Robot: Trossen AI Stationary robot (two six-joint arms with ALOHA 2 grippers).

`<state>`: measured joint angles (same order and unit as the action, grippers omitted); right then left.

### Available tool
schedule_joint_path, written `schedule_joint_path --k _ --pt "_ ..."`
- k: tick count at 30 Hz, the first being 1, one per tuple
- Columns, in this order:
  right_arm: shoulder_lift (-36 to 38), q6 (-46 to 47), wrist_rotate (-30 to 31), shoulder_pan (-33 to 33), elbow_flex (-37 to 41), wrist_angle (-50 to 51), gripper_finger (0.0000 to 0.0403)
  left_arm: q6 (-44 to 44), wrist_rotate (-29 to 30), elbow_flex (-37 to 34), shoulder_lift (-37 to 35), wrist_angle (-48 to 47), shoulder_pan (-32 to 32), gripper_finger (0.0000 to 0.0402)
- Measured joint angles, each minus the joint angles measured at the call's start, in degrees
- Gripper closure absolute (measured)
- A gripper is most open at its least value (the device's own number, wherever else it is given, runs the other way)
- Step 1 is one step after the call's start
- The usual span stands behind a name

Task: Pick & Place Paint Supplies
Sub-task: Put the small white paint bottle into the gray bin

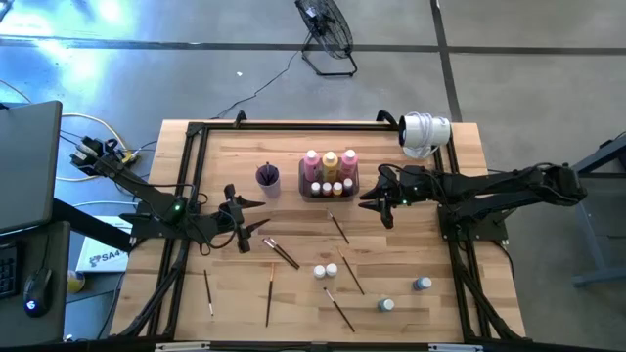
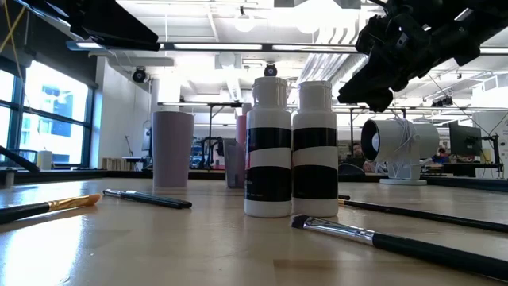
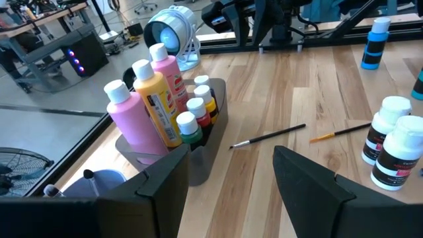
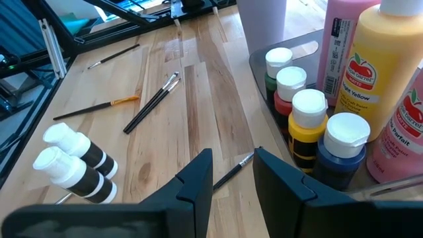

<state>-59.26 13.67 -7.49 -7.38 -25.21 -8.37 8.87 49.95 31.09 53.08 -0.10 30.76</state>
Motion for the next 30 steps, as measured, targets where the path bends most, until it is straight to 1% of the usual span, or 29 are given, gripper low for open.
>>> schedule_joint_path --k 30 --pt "-0.01 0.04 -0.02 -0.01 -0.01 -1.58 0.0302 0.41 0.02 0.00 0.00 0.04 0.00 0.0190"
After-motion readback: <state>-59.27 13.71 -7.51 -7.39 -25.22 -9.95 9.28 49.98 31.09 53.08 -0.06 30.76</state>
